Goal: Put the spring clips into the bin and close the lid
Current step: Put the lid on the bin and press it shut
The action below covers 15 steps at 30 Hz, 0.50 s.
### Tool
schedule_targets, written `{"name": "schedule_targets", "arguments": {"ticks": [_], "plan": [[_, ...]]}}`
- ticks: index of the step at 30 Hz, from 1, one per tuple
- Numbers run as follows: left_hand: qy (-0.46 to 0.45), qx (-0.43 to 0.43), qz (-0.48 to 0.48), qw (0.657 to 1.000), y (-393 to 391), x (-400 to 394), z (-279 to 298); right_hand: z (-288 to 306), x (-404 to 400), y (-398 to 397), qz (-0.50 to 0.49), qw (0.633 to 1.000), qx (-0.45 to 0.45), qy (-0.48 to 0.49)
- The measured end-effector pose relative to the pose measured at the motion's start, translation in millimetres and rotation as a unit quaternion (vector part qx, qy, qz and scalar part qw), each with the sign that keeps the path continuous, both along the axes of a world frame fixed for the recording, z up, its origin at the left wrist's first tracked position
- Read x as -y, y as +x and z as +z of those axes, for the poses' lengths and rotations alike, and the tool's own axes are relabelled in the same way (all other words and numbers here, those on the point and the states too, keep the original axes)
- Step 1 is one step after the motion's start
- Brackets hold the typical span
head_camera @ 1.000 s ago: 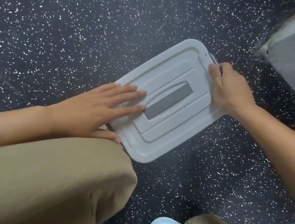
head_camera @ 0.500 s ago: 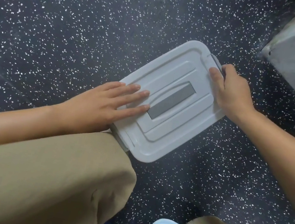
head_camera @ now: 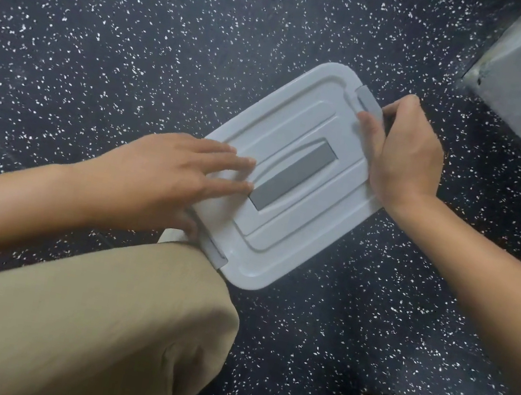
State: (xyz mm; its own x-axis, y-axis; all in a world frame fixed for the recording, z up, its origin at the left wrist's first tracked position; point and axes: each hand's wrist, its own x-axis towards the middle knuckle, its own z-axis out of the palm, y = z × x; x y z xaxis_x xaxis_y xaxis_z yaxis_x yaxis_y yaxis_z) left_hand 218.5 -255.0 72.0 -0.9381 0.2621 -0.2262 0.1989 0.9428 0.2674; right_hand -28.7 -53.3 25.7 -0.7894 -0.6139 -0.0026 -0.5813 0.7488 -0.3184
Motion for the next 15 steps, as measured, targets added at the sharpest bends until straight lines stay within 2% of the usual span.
{"name": "schedule_targets", "arguments": {"ticks": [4,7,10,12,15], "plan": [[-0.007,-0.026,0.019,0.999,-40.5,-20.8,9.2,-3.4,-2.5,-2.5,-0.023,0.998,0.042,-0.045],[-0.001,-0.055,0.024,0.998,-66.7,-42.7,-1.8,-3.1,-2.8,-2.2,-0.032,0.995,0.081,-0.037],[0.033,-0.062,0.021,0.997,-93.6,-69.5,-7.9,-5.3,-4.7,-9.3,-0.067,0.982,0.163,-0.066],[0.057,-0.072,0.016,0.996,-111.9,-88.8,-9.9,-7.2,-4.2,-17.9,-0.114,0.951,0.262,-0.115],[0.066,-0.072,0.005,0.995,-138.9,-115.3,-14.9,-9.1,-11.1,-37.9,-0.203,0.876,0.401,-0.177]]}}
